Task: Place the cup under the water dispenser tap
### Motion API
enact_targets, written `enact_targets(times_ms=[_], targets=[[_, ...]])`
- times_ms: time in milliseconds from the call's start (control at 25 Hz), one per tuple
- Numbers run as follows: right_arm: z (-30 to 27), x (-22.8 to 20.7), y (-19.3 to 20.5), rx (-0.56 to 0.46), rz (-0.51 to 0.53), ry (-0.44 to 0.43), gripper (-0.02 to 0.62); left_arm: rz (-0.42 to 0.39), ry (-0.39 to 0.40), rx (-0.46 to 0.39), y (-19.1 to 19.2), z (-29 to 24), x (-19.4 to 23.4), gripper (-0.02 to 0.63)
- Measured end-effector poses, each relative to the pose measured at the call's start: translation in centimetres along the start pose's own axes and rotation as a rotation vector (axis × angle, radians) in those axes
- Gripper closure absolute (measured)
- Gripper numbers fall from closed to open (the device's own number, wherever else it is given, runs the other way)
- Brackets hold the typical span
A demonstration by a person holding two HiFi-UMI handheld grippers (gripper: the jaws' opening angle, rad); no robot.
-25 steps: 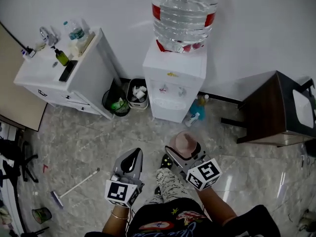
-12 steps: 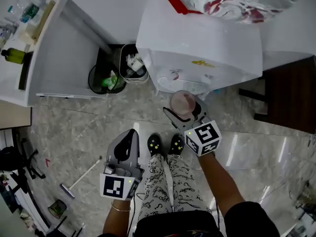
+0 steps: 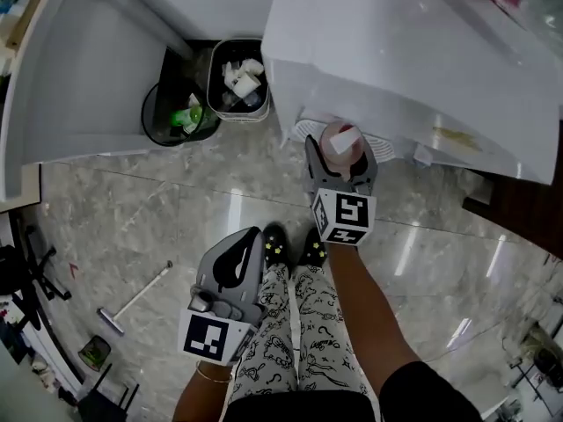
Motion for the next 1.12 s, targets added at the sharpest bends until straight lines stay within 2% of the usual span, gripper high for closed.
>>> enact_targets(times_ms=[80, 240, 400, 600, 680, 800, 880, 960, 1120], targets=[[-0.9, 0.3, 0.6, -0.003, 0.029, 0.005, 0.242, 0.007, 0.008, 0.05, 0.3, 0.1, 0.5, 0.607], [-2.1, 0.9, 1.3, 0.0, 0.118, 0.027, 0.242, 0.025, 0.011, 0.054, 0.1, 0.1, 1.6, 0.607], [-2.1, 0.9, 1.5, -0.003, 0.096, 0.038, 0.242, 0.038, -0.007, 0.021, -0.3, 0.3, 2.0, 0.608], [-2.3, 0.7, 1.3, 0.038, 0.074, 0.047, 0.242, 0.04, 0.003, 0.046, 0.0, 0.4, 1.3, 0.607], [-2.4, 0.7, 1.3, 0.112, 0.115, 0.061, 0.242, 0.047, 0.004, 0.042, -0.1, 0.6, 1.0, 0.607], [-2.9, 0.4, 2.5, 0.322, 0.175, 0.088, 0.242, 0.055, 0.01, 0.003, -0.6, 0.7, 0.7, 0.607], [-2.7, 0.1, 3.0, 0.374, 0.189, 0.094, 0.242, 0.051, 0.011, 0.017, -0.6, 1.0, 0.5, 0.607], [-1.9, -0.2, 3.0, 0.366, 0.166, 0.098, 0.242, 0.041, 0.007, 0.037, -0.6, 1.4, 0.4, 0.609], [2.9, -1.1, 1.2, 0.273, 0.067, 0.127, 0.242, 0.038, -0.004, -0.006, -1.7, 2.4, 0.6, 0.609]])
Point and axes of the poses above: the fingertips, and each gripper's own axes: z backward along the fingers, x to its left, y out of its underside, the point moved 9 cm from there along z, backward along the fingers, and after that the axes turned 13 degrees about -z, right-handed, at the moved point
